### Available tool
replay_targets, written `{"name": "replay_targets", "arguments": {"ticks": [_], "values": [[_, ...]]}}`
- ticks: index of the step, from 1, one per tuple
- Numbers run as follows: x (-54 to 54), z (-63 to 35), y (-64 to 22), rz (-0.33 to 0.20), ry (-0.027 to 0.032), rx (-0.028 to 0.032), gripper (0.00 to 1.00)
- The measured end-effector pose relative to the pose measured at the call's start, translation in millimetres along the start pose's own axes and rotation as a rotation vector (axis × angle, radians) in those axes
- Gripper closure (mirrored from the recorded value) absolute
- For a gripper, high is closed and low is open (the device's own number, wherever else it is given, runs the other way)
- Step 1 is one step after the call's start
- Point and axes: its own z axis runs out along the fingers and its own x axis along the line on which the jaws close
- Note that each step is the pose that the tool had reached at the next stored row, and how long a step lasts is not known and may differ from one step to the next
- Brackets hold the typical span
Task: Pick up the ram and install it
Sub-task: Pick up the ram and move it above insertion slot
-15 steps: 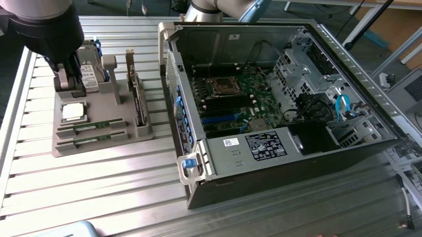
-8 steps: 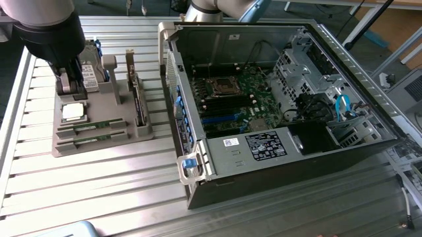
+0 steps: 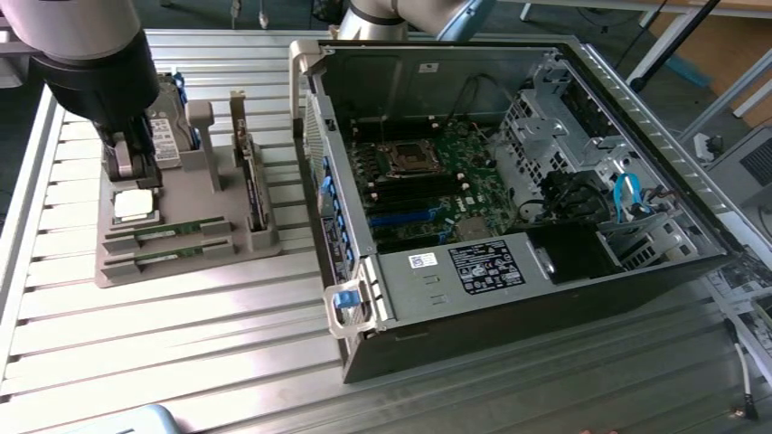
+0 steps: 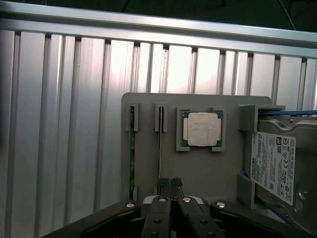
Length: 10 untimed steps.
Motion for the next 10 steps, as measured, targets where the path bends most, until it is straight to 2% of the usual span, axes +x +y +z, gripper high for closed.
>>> {"name": "replay_targets", "arguments": {"ticks": [10], "values": [[0.5, 11.7, -0.2, 0.0, 0.0, 0.0, 0.89]]}}
